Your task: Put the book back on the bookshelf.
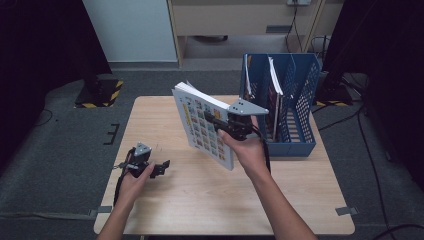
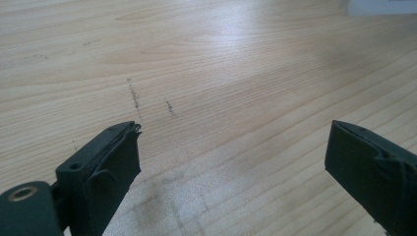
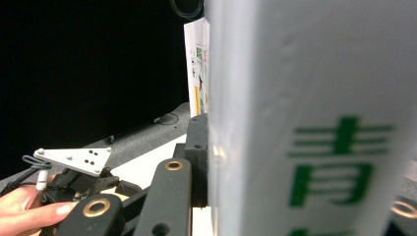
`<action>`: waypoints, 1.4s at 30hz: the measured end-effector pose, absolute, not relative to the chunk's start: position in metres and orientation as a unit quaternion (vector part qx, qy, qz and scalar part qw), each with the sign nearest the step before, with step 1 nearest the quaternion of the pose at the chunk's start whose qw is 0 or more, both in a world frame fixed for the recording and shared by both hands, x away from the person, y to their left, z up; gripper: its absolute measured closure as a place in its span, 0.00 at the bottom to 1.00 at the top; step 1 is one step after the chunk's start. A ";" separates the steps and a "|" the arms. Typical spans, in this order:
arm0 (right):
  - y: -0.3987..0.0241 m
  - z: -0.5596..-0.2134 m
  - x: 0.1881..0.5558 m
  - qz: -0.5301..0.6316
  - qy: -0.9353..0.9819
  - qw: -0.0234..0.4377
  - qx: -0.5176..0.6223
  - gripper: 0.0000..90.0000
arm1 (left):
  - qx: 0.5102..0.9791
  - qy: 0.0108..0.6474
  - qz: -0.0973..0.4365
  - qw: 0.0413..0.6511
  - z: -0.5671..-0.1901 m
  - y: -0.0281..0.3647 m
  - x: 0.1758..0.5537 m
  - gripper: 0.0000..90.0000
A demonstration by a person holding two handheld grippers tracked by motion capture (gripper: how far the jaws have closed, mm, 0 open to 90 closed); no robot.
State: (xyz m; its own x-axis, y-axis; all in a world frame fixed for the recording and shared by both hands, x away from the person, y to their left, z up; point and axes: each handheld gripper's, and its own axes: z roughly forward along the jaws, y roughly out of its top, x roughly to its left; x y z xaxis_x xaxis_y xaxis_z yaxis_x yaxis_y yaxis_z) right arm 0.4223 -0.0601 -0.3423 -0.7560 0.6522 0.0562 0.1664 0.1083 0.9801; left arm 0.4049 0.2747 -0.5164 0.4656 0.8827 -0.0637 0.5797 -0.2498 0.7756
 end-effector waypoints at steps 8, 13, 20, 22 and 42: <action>-0.069 -0.341 0.417 0.604 0.716 0.200 0.287 0.82 | 0.770 0.478 0.198 0.374 -0.518 0.274 0.405 0.06; -0.074 -0.338 0.414 0.604 0.715 0.203 0.287 0.82 | 0.772 0.479 0.196 0.368 -0.520 0.275 0.406 0.06; -0.079 -0.336 0.410 0.606 0.714 0.204 0.287 0.82 | 0.774 0.478 0.196 0.367 -0.520 0.274 0.406 0.06; -0.082 -0.336 0.409 0.606 0.714 0.204 0.285 0.82 | 0.774 0.478 0.196 0.366 -0.520 0.274 0.406 0.06; -0.099 -0.336 0.396 0.605 0.715 0.205 0.283 0.82 | 0.779 0.478 0.194 0.356 -0.523 0.273 0.407 0.06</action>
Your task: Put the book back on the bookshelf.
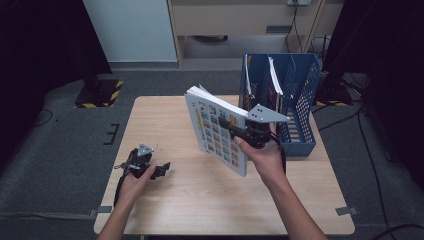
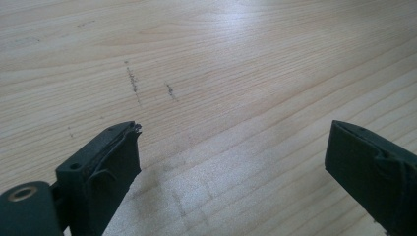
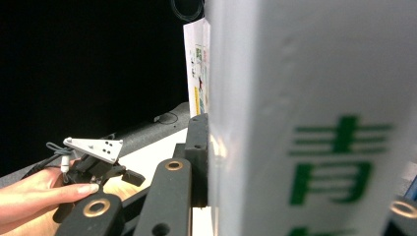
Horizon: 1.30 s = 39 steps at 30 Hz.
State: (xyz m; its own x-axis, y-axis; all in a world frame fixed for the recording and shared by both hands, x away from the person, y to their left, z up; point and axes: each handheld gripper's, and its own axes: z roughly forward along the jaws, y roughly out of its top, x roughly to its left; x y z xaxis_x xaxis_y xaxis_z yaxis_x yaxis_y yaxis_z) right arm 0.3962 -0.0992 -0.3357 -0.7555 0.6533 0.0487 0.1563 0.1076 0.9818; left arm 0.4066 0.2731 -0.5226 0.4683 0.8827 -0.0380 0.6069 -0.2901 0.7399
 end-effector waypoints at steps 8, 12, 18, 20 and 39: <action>-0.104 -0.338 0.392 0.604 0.715 0.206 0.283 0.82 | 0.780 0.477 0.195 0.354 -0.523 0.273 0.407 0.06; -0.108 -0.342 0.390 0.605 0.715 0.205 0.286 0.82 | 0.783 0.475 0.194 0.352 -0.523 0.273 0.407 0.06; -0.112 -0.345 0.387 0.603 0.715 0.205 0.289 0.82 | 0.783 0.475 0.196 0.351 -0.523 0.272 0.407 0.06; -0.115 -0.346 0.386 0.603 0.715 0.205 0.289 0.82 | 0.783 0.475 0.196 0.350 -0.524 0.272 0.407 0.06; -0.141 -0.352 0.372 0.599 0.712 0.212 0.299 0.82 | 0.785 0.475 0.196 0.347 -0.524 0.272 0.407 0.06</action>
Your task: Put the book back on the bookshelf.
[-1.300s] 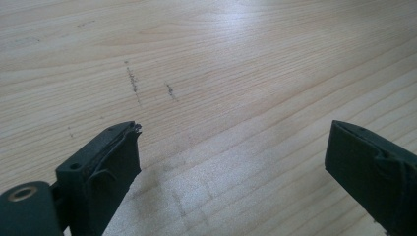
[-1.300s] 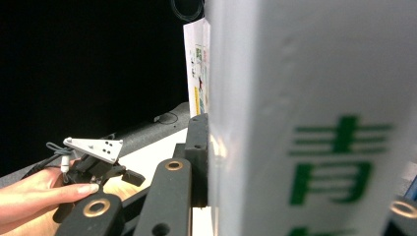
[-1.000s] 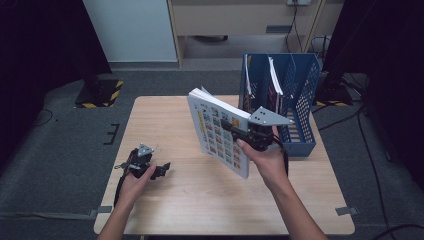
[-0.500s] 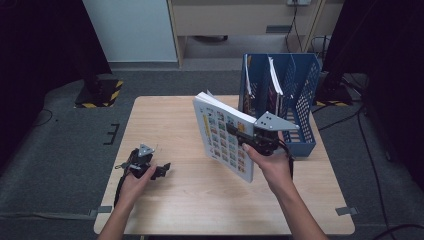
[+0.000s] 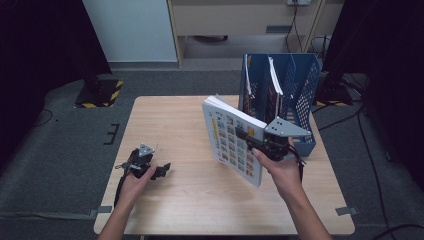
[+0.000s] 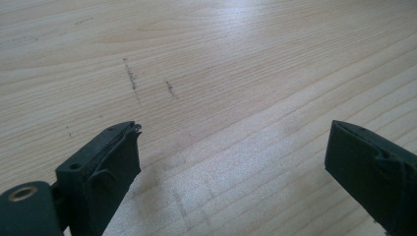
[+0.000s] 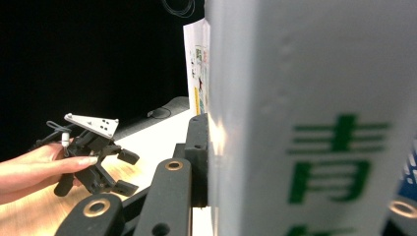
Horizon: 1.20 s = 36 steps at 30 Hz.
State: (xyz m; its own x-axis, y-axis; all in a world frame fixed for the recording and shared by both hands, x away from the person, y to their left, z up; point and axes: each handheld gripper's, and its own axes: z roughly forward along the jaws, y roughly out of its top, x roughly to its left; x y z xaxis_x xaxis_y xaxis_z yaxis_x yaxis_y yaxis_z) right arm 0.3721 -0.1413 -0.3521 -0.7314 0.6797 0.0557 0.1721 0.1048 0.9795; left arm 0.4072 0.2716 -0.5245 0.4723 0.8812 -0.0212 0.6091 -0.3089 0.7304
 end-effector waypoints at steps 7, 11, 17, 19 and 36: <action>-0.151 -0.352 0.366 0.597 0.713 0.216 0.297 0.82 | 0.786 0.474 0.197 0.345 -0.525 0.272 0.407 0.06; -0.156 -0.353 0.363 0.598 0.711 0.215 0.300 0.82 | 0.786 0.473 0.197 0.345 -0.525 0.272 0.407 0.06; -0.161 -0.354 0.359 0.598 0.710 0.217 0.302 0.82 | 0.786 0.475 0.197 0.343 -0.525 0.272 0.408 0.06; -0.163 -0.354 0.357 0.597 0.710 0.218 0.303 0.82 | 0.786 0.475 0.197 0.343 -0.526 0.272 0.408 0.06; -0.183 -0.356 0.349 0.596 0.703 0.226 0.315 0.82 | 0.789 0.474 0.197 0.339 -0.526 0.271 0.408 0.06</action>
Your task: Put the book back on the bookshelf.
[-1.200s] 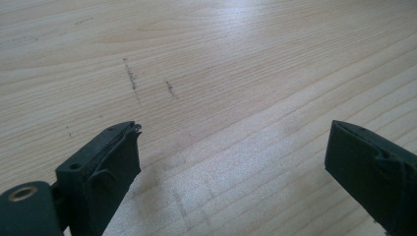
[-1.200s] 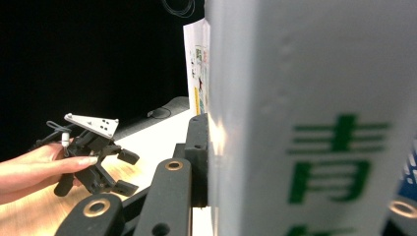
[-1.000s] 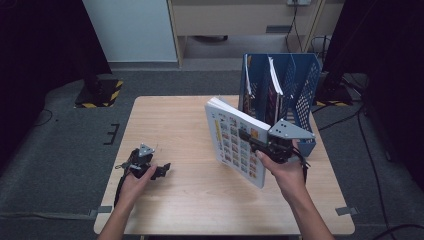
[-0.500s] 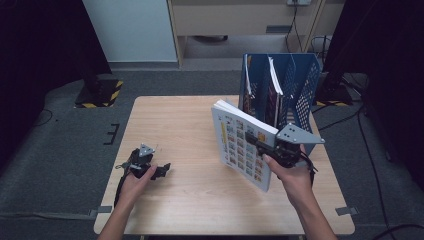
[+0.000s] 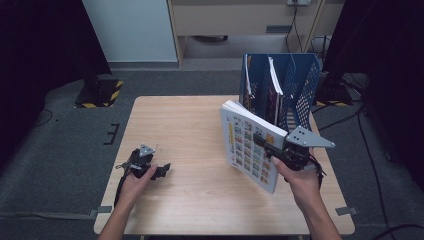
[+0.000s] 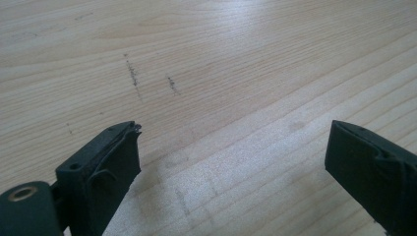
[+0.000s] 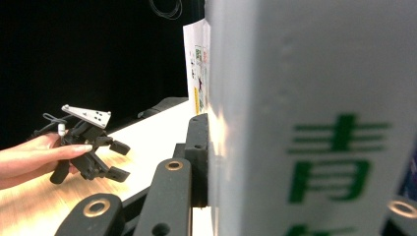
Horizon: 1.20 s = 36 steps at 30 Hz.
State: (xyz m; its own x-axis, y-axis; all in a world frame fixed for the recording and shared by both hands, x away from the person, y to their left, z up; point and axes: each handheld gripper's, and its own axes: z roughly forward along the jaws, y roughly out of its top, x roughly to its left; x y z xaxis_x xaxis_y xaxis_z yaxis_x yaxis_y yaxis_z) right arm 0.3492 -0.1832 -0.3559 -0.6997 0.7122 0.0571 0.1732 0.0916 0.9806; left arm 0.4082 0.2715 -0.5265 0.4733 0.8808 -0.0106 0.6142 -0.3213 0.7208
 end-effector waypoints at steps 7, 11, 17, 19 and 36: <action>-0.195 -0.357 0.344 0.598 0.695 0.232 0.324 0.82 | 0.789 0.473 0.198 0.338 -0.527 0.271 0.408 0.06; -0.199 -0.358 0.342 0.597 0.695 0.232 0.326 0.82 | 0.789 0.473 0.198 0.338 -0.527 0.271 0.409 0.06; -0.207 -0.359 0.338 0.593 0.695 0.237 0.331 0.82 | 0.790 0.473 0.200 0.335 -0.528 0.272 0.409 0.06; -0.209 -0.359 0.336 0.594 0.692 0.237 0.334 0.82 | 0.791 0.473 0.201 0.331 -0.529 0.272 0.409 0.06; -0.225 -0.350 0.327 0.598 0.681 0.253 0.339 0.82 | 0.791 0.483 0.200 0.319 -0.535 0.276 0.413 0.05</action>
